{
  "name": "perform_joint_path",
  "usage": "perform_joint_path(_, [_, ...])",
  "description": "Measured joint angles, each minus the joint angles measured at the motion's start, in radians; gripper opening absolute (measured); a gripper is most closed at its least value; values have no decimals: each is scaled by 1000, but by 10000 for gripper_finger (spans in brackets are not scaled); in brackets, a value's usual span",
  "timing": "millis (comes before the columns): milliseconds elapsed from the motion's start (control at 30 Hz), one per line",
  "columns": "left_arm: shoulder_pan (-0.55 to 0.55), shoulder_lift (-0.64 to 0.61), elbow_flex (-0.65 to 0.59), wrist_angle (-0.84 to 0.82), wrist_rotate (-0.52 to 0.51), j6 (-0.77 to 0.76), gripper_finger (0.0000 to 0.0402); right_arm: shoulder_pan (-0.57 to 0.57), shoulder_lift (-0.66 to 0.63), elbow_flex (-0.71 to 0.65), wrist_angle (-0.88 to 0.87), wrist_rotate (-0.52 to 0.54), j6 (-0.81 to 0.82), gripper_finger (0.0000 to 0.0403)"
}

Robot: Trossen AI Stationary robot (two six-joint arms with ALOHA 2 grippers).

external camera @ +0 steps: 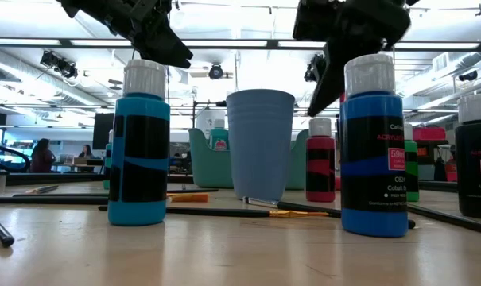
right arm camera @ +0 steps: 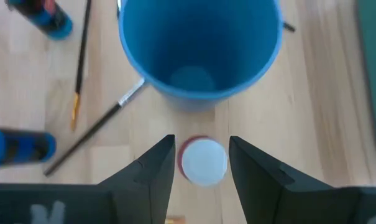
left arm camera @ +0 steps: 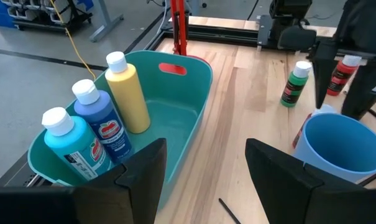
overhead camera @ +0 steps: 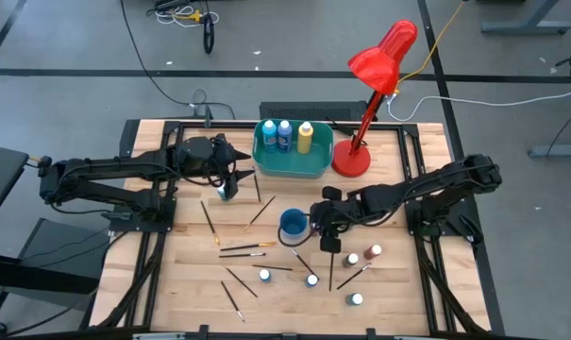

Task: Pick & Place Paint Supplies
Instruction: Put the red paint bottle into the green bin

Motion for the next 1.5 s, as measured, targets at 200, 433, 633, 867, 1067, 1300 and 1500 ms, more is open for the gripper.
perform_joint_path(200, [0, 0, 0, 1, 0, 0, 231, 3, 43, 0, 4, 1, 7, 155])
perform_joint_path(433, [0, 0, 0, 1, 0, 3, 231, 3, 72, 0, -6, 24, 5, 170])
perform_joint_path(633, [0, 0, 0, 1, 0, 3, 231, 3, 70, 0, -3, 45, -36, 182])
perform_joint_path(867, [0, 0, 0, 1, 0, 8, 231, 3, 69, 0, -4, 27, -44, 130])
perform_joint_path(1067, [0, 0, 0, 1, 0, 12, 231, -3, 38, 0, -32, -40, -127, 105])
perform_joint_path(1300, [0, 0, 0, 1, 0, 15, 231, -68, -73, 73, -141, 266, -216, 131])
perform_joint_path(1500, [0, 0, 0, 1, 0, 15, 231, -224, -111, 174, -71, 338, -332, 108])
